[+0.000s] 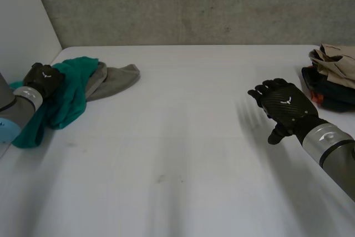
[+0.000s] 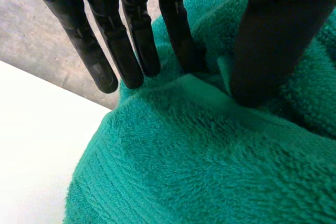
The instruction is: Fold the laundry.
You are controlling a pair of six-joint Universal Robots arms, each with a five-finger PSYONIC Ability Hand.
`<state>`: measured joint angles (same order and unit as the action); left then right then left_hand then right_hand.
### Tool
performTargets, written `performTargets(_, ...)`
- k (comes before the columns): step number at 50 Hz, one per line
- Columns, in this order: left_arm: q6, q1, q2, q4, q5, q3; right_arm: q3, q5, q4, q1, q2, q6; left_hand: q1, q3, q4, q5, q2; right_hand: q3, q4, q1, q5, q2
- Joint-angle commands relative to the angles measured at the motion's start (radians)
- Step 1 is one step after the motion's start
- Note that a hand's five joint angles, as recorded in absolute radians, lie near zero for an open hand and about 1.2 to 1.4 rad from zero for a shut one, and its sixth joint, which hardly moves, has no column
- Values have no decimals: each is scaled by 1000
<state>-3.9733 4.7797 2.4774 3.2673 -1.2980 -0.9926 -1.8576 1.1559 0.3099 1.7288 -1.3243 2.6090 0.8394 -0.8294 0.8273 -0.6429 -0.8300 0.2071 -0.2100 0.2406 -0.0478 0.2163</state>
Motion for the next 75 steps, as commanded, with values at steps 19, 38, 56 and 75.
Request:
performTargets(19,89,-9,18,-3,54,-11,-5,-7,0,0,1,-1,-409,399,-397,387,399,-33,35,-66,48,-42)
performTargets(38,253,-144,-208,28,-12,-89,9,-2,0,-9,7,-1,557,-567,569,-579,-566,-33,35,-66,48,-42)
performTargets(56,729,-478,-654,95,-24,-400,18,7,-6,-37,-4,11,557,-567,569,-579,-566,-33,35,-66,48,-42)
performTargets(75,559,-436,-520,172,-40,-440,23,-1,-6,-34,1,8,-614,604,-602,593,605,-33,35,-66,48,-42)
